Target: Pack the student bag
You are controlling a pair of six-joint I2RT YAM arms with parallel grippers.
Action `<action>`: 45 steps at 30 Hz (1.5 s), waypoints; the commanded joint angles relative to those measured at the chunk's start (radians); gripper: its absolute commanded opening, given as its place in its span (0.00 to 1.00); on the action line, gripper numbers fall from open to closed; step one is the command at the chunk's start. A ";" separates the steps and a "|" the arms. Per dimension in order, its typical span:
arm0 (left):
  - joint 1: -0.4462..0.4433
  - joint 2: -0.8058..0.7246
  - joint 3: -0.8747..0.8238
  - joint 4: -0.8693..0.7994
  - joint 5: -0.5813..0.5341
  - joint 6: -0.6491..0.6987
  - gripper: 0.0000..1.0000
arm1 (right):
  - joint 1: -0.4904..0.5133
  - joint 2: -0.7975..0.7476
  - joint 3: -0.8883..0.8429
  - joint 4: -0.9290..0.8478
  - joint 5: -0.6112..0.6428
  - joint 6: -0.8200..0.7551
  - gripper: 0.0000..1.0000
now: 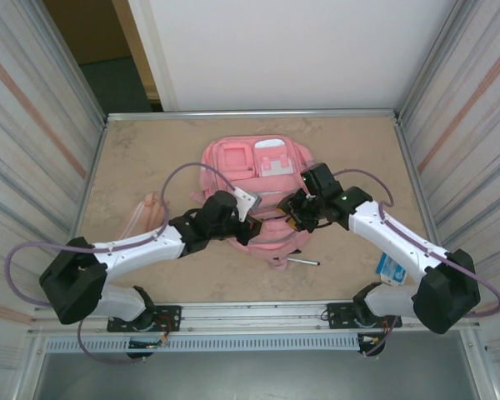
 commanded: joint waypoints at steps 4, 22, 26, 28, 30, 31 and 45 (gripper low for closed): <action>-0.043 0.031 0.053 0.122 0.033 -0.040 0.00 | 0.019 0.064 -0.012 0.073 0.049 0.076 0.39; 0.036 -0.128 -0.041 -0.083 -0.144 0.029 0.00 | -0.119 0.097 -0.011 0.030 -0.024 -0.029 0.01; 0.089 -0.225 -0.135 -0.059 -0.132 0.022 0.00 | -0.176 0.119 0.012 0.049 -0.069 -0.135 0.02; 0.101 -0.259 -0.170 -0.052 -0.155 0.025 0.00 | -0.172 0.159 0.023 0.105 -0.088 -0.192 0.02; 0.113 -0.275 -0.170 -0.086 -0.169 0.013 0.00 | -0.169 0.216 0.041 0.159 -0.149 -0.201 0.02; 0.116 -0.283 -0.168 -0.093 -0.162 0.014 0.00 | -0.163 0.243 0.051 0.193 -0.183 -0.200 0.03; 0.105 -0.177 -0.116 0.011 -0.104 -0.153 0.00 | -0.164 0.399 0.350 -0.006 -0.273 -0.441 0.47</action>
